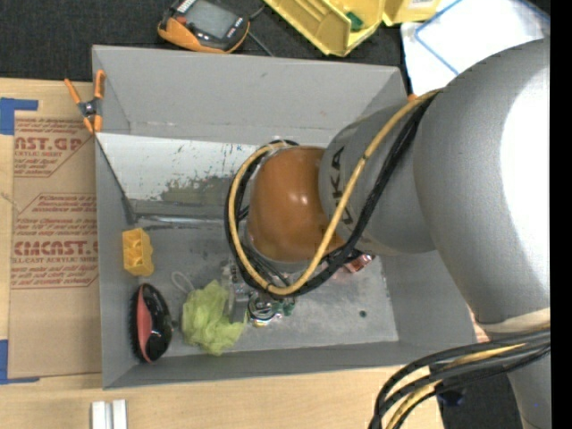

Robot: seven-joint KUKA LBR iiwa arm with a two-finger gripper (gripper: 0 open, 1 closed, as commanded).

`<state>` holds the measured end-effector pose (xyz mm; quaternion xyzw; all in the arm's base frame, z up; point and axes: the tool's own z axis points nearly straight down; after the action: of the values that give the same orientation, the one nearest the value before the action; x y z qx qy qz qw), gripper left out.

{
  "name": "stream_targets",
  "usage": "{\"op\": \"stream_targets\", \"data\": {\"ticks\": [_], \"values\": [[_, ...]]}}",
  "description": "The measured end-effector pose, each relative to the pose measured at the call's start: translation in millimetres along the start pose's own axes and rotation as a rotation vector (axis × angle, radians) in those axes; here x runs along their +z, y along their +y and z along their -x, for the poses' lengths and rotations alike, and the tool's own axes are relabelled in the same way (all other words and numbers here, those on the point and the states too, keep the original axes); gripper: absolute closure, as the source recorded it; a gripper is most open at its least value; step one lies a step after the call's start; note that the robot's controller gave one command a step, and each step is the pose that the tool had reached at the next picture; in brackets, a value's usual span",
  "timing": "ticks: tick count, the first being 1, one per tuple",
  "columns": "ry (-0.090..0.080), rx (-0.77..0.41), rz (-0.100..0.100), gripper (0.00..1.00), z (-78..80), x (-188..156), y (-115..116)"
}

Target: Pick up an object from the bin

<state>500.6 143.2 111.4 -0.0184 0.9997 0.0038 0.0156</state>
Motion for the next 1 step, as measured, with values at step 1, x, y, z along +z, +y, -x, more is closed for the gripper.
{"op": "stream_targets", "data": {"ticks": [1], "values": [[0.0,0.0,0.0,1.0,0.0,0.0,0.0]]}}
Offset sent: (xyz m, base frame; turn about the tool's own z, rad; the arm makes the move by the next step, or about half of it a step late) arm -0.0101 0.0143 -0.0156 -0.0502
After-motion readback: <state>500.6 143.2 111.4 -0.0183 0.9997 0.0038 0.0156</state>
